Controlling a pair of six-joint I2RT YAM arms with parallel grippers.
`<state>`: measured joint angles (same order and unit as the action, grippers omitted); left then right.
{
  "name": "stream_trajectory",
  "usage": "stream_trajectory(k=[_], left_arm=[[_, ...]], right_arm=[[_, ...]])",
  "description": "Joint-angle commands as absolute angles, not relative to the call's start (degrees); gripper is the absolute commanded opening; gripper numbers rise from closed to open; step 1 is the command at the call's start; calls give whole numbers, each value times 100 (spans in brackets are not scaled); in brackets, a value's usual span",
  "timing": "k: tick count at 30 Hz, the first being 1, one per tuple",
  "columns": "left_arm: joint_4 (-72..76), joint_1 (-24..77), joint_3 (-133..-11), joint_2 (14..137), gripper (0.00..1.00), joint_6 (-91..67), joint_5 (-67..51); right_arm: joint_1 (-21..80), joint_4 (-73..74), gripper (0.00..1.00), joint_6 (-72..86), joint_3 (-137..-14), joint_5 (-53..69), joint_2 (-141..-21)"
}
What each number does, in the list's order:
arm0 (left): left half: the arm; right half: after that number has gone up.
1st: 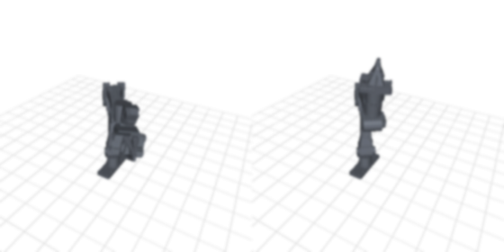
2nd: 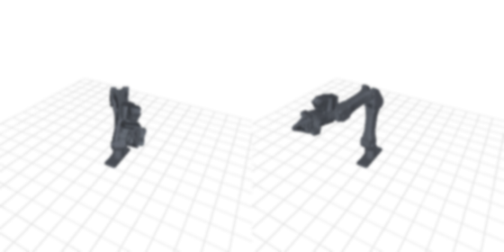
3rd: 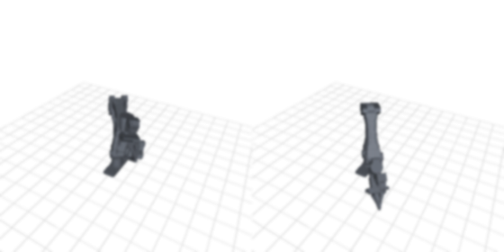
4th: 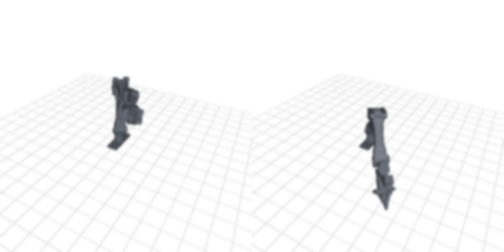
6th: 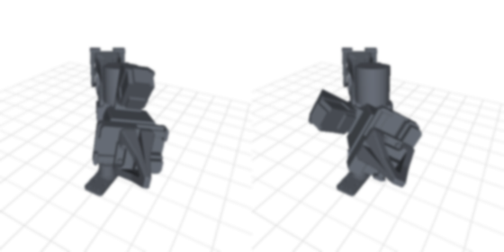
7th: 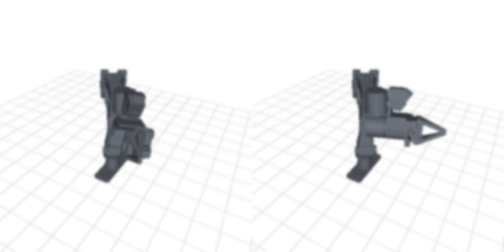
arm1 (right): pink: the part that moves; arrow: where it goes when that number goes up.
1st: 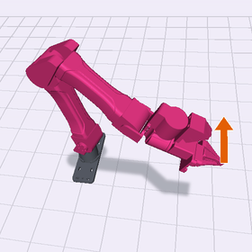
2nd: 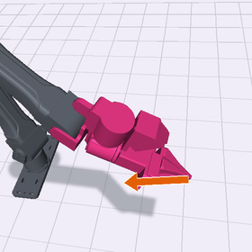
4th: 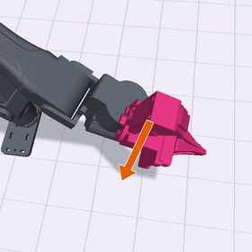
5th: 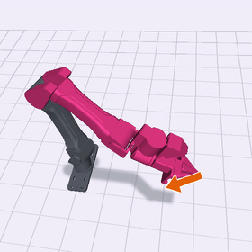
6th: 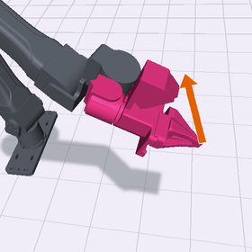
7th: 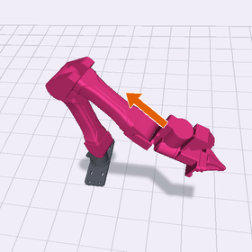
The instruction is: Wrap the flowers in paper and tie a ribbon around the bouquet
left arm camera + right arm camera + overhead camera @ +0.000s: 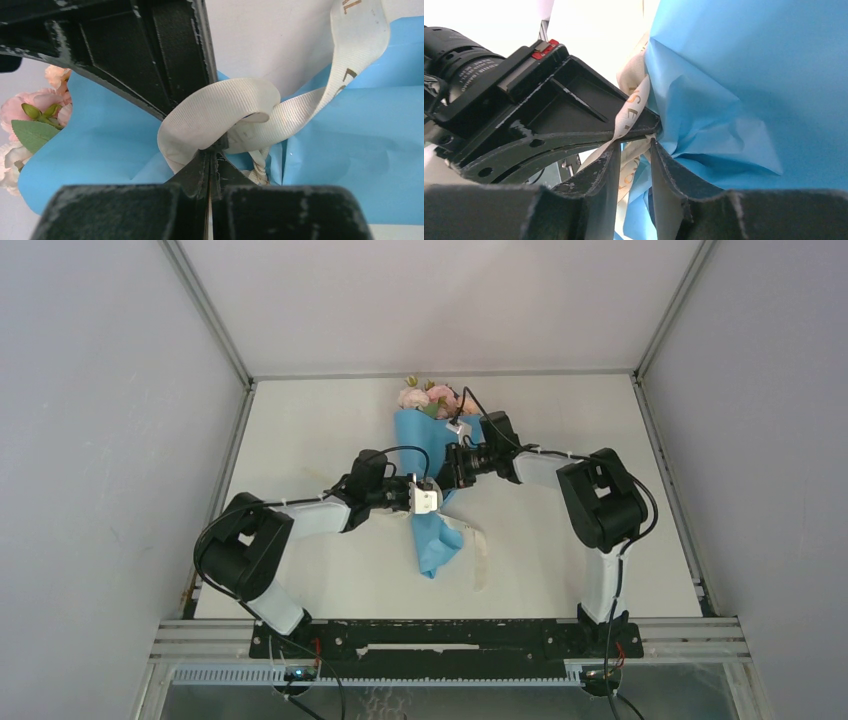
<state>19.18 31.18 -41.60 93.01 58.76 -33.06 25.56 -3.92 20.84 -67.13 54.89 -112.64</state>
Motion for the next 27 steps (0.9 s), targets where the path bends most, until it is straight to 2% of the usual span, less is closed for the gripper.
stream_trajectory(k=[1, 5, 7, 11, 14, 15, 16, 19, 21, 24, 27], left_arm=[[2206, 3120, -4368, 9319, 0, 5784, -3267], [2208, 3117, -4367, 9320, 0, 5786, -3261], [2207, 3119, -4368, 9319, 0, 5785, -3267], [2220, 3119, -4368, 9308, 0, 5757, -3248], [2259, 3113, -4351, 9261, 0, 5702, -3230], [2267, 3105, -4328, 9213, 0, 5688, -3239], [2285, 3081, -4294, 9147, 7, 5696, -3269], [2121, 2977, -4188, 8815, 42, 5889, -3379], [1429, 2879, -4229, 8583, 56, 6217, -3459], [87, 2753, -4547, 8343, 63, 6599, -3369], [-1016, 2651, -4933, 8354, 58, 6569, -2971]], right_arm=[[2617, -339, 37, 1957, -6930, 5312, -11357], [2622, -297, 34, 1926, -6926, 5227, -11368], [2621, -371, 22, 1973, -6935, 5309, -11388], [2638, -243, 13, 1954, -7073, 5454, -11422], [2604, -198, 1, 1943, -7075, 5509, -11351], [2587, -168, 0, 1928, -7075, 5503, -11321], [2563, -139, 0, 1921, -7075, 5494, -11294], [2540, -105, 0, 1911, -7078, 5461, -11214], [2544, -105, 0, 1907, -7080, 5406, -11167], [2572, -67, 0, 1893, -7074, 5296, -11109], [2633, -26, 0, 1801, -7075, 5173, -11030]])
